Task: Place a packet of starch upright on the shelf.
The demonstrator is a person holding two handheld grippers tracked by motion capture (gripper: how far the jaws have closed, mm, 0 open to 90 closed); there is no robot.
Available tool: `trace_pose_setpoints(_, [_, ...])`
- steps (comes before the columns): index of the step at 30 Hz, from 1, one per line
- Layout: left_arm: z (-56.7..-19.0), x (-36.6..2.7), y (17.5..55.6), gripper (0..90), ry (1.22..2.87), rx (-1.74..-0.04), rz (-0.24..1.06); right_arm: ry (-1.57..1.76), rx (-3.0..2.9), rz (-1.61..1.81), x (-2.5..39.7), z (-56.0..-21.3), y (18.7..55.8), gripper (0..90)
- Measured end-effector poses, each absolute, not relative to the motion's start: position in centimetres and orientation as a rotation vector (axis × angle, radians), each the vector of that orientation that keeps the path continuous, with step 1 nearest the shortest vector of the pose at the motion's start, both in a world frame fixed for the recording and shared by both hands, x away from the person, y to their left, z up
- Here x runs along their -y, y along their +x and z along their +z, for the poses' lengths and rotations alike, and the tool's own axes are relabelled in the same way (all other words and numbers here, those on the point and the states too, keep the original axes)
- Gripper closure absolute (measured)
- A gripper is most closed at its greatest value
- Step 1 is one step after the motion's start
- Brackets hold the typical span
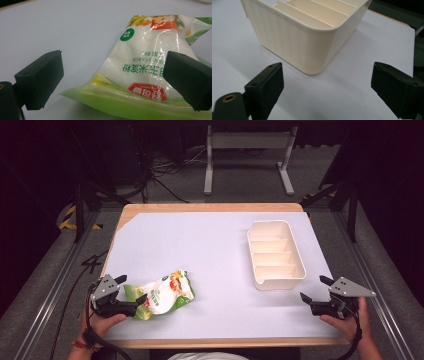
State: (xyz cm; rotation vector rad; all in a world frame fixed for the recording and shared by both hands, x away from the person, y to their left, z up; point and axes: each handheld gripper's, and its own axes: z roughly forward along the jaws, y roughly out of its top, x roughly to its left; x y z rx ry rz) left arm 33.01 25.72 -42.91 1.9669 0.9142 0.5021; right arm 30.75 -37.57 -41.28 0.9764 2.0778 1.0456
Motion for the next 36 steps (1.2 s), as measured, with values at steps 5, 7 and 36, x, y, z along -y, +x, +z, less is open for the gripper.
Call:
trace_pose_setpoints(5, [-43.1,-25.6,32.4,3.4,1.982,-0.95,0.454,0.953,-2.077,1.029,37.3,-41.2,31.1,11.0])
trace_pose_setpoints(7, [-43.2,-25.7,32.2,3.4,1.994,-0.985,0.446,0.955,-2.07,1.028,37.3,-41.2,31.2,11.0])
trace_pose_setpoints(36, [-43.2,-27.3,33.0,8.4,1.893,-1.297,0.207,0.915,-2.119,0.994,36.5,-41.5,31.4,10.5])
